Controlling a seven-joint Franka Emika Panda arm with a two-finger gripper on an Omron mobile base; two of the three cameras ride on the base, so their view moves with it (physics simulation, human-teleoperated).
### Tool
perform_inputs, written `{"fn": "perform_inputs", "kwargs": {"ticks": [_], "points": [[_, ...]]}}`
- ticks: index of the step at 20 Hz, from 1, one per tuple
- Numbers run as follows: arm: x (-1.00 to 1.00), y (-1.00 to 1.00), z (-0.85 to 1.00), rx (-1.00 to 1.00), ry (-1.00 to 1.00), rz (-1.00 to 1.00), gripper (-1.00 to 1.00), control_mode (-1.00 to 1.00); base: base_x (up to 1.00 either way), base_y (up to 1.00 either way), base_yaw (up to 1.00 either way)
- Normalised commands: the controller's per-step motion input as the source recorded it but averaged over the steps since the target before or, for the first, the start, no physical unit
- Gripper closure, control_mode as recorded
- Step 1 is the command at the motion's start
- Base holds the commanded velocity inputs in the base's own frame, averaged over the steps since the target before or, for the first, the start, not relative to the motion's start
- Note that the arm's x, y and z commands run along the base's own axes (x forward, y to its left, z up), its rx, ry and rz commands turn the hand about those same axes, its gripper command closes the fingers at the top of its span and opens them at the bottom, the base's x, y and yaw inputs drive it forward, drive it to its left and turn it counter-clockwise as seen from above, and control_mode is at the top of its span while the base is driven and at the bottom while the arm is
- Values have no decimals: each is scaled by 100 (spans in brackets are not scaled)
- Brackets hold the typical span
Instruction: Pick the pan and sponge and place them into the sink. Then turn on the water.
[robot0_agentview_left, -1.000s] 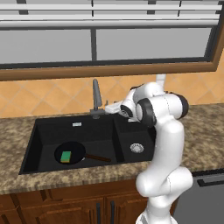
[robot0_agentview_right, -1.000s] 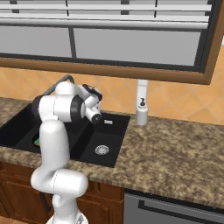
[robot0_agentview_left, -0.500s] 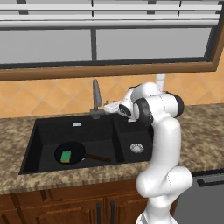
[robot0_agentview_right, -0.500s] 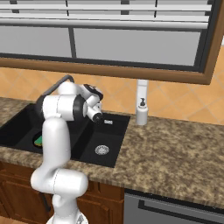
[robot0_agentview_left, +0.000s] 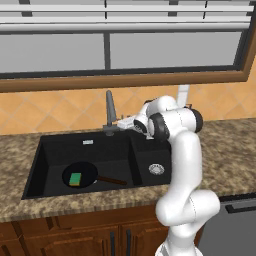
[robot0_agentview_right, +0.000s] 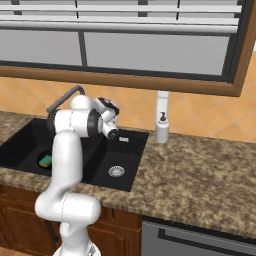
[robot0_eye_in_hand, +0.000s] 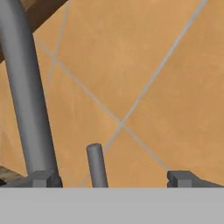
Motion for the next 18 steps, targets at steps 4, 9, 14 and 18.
{"fn": "perform_inputs", "kwargs": {"ticks": [4, 9, 14, 18], "points": [[26, 10, -18, 0, -2, 0, -100, -100, 0, 0, 0], [21, 3, -3, 0, -2, 0, -100, -100, 0, 0, 0], [18, 0, 2, 0, -6, 0, -100, -100, 0, 0, 0], [12, -1, 0, 0, -4, -1, -100, -100, 0, 0, 0]]}}
